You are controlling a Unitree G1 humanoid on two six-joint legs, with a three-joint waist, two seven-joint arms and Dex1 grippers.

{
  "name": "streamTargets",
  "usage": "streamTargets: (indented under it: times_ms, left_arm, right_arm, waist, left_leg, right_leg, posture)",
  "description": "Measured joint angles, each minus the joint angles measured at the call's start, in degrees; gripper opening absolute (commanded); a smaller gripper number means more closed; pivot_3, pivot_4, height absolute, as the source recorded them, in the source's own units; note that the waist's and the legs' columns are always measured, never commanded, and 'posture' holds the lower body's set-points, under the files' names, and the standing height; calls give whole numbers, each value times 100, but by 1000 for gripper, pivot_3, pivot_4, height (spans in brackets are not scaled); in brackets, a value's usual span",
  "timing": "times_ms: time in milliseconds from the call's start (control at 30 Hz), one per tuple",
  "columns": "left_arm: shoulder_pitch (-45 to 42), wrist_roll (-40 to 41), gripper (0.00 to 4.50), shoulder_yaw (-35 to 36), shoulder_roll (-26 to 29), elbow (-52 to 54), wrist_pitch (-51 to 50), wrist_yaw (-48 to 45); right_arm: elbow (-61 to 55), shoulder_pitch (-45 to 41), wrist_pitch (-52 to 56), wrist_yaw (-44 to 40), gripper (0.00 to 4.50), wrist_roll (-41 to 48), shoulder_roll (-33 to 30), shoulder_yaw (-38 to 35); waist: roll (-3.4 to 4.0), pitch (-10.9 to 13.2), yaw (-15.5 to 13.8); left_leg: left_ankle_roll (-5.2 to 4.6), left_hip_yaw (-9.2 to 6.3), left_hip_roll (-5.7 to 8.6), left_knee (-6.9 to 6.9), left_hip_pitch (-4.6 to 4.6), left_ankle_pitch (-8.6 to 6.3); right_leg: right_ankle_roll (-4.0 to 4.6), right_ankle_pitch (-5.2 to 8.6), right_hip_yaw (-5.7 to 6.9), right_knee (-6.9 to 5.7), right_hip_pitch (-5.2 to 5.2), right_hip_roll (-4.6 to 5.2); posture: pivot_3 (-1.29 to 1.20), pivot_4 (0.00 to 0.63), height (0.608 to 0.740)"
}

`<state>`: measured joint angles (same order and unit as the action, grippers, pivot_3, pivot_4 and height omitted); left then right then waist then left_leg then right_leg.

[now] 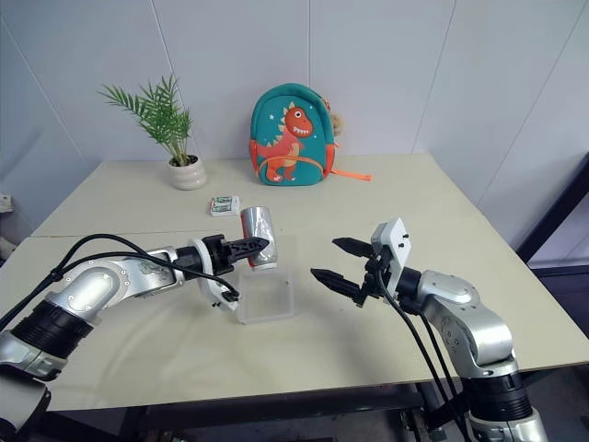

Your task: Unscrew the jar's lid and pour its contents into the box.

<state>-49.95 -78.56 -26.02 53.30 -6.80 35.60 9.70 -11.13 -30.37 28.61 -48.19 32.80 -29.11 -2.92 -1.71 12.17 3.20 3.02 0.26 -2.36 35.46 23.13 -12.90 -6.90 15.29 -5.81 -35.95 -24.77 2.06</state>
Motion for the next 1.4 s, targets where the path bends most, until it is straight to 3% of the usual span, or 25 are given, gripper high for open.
streamTargets:
  times_ms: [100, 267, 367, 500, 567, 700, 867, 967, 1133, 1400]
  left_arm:
    - [-56, 435, 1962, 95, -61, -93, 76, -189]
    - [252, 2686, 1962, 786, -283, -332, -37, -1435]
    - [682, 4372, 1962, 1251, -691, -240, -777, -2464]
    - [1162, 6852, 1962, 2256, -1312, 518, -3666, -4046]
    - [1413, 7506, 1962, 2649, -1316, 887, -4781, -4408]
    - [1937, 8698, 1962, 3388, -1741, 1835, -6909, -4516]
    - [1862, 9949, 1962, 4465, -2420, 2438, -8862, -4035]
    - [1897, 10376, 1962, 4702, -2460, 2560, -9300, -3943]
    - [2238, 10658, 1962, 4451, -2335, 2896, -9225, -4129]
    - [2436, 9640, 1962, 3878, -1844, 2287, -7743, -3834]
  right_arm:
    - [0, -3, -25, 0, 4475, 2, 59, 3]
    - [-2, 2, -67, 4, 4475, 5, 78, 4]
    - [-7, 2, -64, -3, 4475, 16, 75, 5]
    - [-25, 4, -53, -66, 4475, 46, 12, 5]
    - [-29, 10, -46, -105, 4475, 50, -65, -1]
    - [-28, 9, -14, -133, 4475, 52, -125, -12]
    - [-17, -5, 16, -194, 4475, 53, -132, -6]
    - [3, -17, 16, -230, 4475, 49, -133, 4]
    - [47, -149, 15, -253, 4475, 37, -132, 23]
    - [149, -208, 3, -406, 4475, -14, -175, 28]
  waist:
    - [0, 0, -9]
    - [1, -1, 15]
    - [1, -1, 2]
    - [0, 0, 35]
    - [0, 0, 63]
    - [-1, 0, 86]
    - [-4, 0, 85]
    - [-4, 0, 120]
    - [-4, 0, 164]
    - [-4, 0, 154]
  left_leg:
    - [0, 1, 0, 6, 1, 0]
    - [-3, 9, -1, 11, -2, -2]
    - [-3, 5, -1, 23, 3, -2]
    - [-6, 6, -3, 49, 6, -5]
    - [-6, 3, -6, 53, 3, -5]
    - [-6, -3, -16, 64, 3, -5]
    - [-5, -7, -20, 72, 0, -5]
    - [-4, -6, -20, 71, -2, -4]
    - [2, -2, -24, 64, -5, -8]
    - [4, 8, -26, 63, -3, -9]
  right_leg:
    - [-1, -1, 0, -2, 1, 0]
    - [-2, -2, -5, -6, 1, 0]
    - [-2, -2, -2, -14, 0, -1]
    - [-5, -5, -6, -17, 4, -7]
    - [-4, -5, -7, -19, 5, -12]
    - [-3, -6, -7, -18, 13, -21]
    - [-2, -13, -7, -13, 21, -28]
    - [0, -14, -7, -11, 21, -29]
    - [3, -14, -14, -4, 20, -33]
    - [9, -15, -23, 11, 19, -35]
  posture:
    - [0, 150, 740]
    - [0, 150, 740]
    - [0, 150, 740]
    - [0, 150, 740]
    - [0, 150, 740]
    - [0, 150, 740]
    - [0, 150, 740]
    - [0, 150, 740]
    - [0, 150, 740]
    - [0, 150, 740]
